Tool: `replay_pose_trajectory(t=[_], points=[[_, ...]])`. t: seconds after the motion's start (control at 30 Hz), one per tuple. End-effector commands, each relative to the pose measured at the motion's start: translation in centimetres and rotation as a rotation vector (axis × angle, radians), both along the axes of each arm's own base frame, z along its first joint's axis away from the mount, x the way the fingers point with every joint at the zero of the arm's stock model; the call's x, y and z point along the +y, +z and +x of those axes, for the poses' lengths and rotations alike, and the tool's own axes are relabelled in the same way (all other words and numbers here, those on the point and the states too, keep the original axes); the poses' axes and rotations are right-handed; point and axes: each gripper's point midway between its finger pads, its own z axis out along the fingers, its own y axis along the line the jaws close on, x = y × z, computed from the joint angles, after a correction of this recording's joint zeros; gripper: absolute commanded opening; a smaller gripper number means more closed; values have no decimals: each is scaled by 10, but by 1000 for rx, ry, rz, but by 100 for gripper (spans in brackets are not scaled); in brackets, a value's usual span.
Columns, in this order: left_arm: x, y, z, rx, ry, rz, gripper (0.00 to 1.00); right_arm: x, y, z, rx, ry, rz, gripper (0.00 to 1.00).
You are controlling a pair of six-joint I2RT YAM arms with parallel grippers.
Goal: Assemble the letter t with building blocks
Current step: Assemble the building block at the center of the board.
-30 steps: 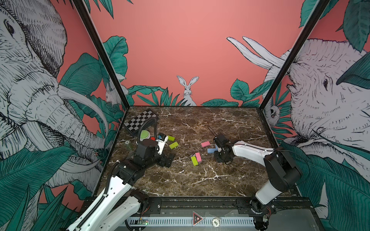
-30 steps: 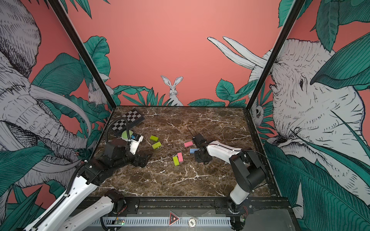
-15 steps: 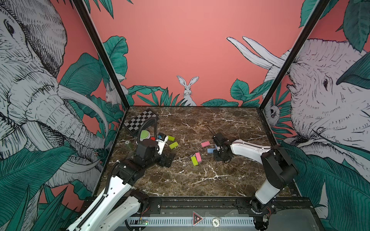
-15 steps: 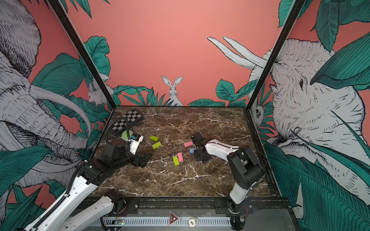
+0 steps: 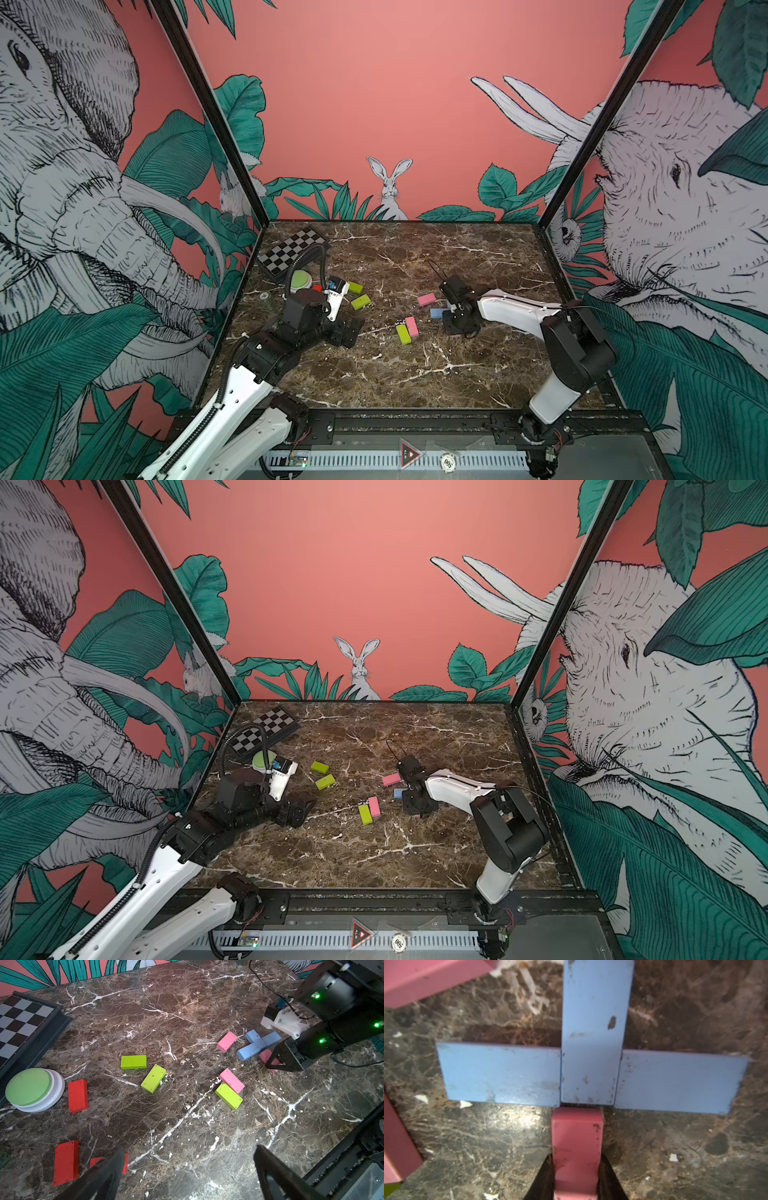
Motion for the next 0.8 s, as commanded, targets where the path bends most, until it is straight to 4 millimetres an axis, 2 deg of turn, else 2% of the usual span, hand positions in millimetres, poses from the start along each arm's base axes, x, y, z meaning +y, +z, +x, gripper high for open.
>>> replay_pose_trajectory(t=[0.0, 0.3, 0.77], points=[[0, -3, -3, 12, -11, 12, 99, -10, -5, -3, 21, -12, -48, 30], [0, -3, -3, 11, -10, 12, 99, -8, -2, -1, 14, -20, -32, 34], [0, -2, -3, 10, -11, 11, 99, -6, -3, 2, 11, -33, -22, 29]])
